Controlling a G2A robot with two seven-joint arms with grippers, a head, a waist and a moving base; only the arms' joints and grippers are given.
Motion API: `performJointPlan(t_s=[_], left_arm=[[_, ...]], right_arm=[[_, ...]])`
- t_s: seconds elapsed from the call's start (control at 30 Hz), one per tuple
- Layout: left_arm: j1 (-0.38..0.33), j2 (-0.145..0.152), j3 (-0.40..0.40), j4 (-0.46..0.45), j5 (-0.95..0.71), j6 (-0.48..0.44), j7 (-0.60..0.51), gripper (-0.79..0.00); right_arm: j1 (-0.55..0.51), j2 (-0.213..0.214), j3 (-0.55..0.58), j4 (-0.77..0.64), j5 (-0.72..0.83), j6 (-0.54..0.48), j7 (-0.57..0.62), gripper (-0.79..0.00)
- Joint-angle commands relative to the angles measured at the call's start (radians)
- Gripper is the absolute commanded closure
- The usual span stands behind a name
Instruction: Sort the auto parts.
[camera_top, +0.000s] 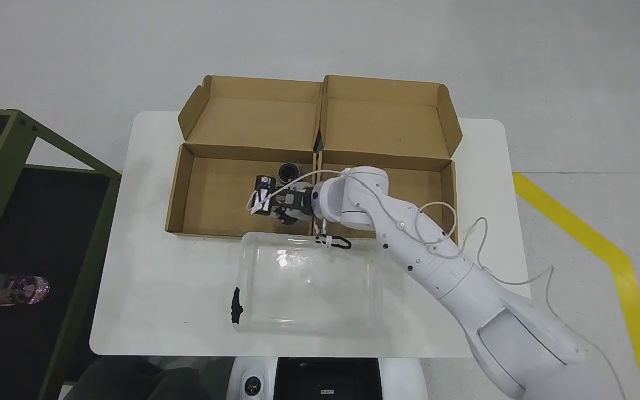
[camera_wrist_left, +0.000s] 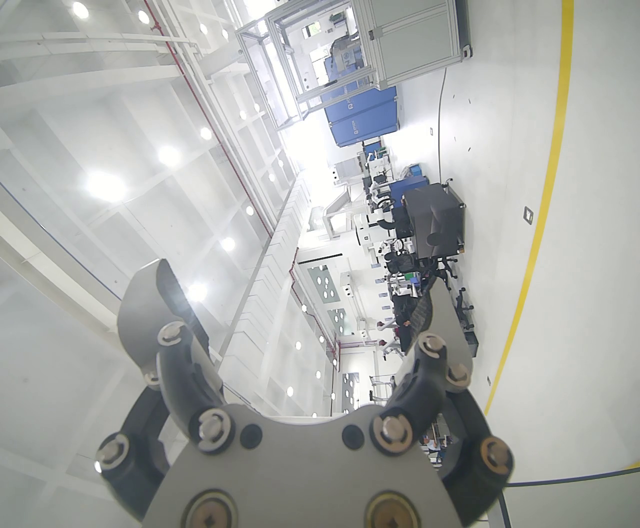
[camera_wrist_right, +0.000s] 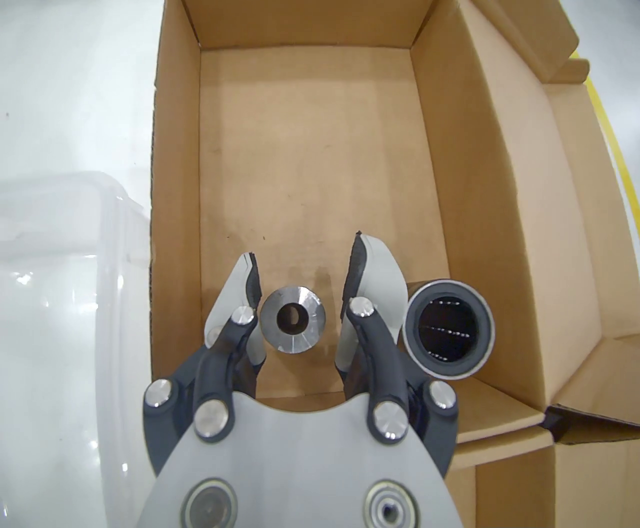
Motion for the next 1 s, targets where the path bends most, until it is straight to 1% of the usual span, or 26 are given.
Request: performJointPlan(t_s=[0.0, 0.23, 0.4, 0.77, 0.9, 0.97], left_arm=[[0.000, 0.000, 0.000, 0.000, 0.000, 0.000, 0.000, -0.785], [0.000, 0.000, 0.000, 0.000, 0.000, 0.000, 0.000, -0.785], [0.000, 0.000, 0.000, 0.000, 0.000, 0.000, 0.000, -0.785], [0.000, 0.000, 0.000, 0.000, 0.000, 0.000, 0.000, -0.785], [0.000, 0.000, 0.000, 0.000, 0.000, 0.000, 0.000, -0.785], [0.000, 0.000, 0.000, 0.000, 0.000, 0.000, 0.000, -0.785]], right_arm=[[-0.006, 0.004, 0.014, -0.024, -0.002, 0.000, 0.002, -0.351], [-0.038, 0.020, 0.075, -0.105, 0.023, -0.002, -0.009, -0.354], [-0.080, 0.038, 0.127, -0.192, 0.030, -0.009, -0.008, -0.357], [-0.249, 0.093, 0.275, -0.423, 0.033, -0.045, 0.011, -0.372], [-0.311, 0.114, 0.328, -0.503, 0.011, -0.071, 0.036, -0.397], [-0.341, 0.124, 0.355, -0.538, 0.005, -0.085, 0.042, -0.431]])
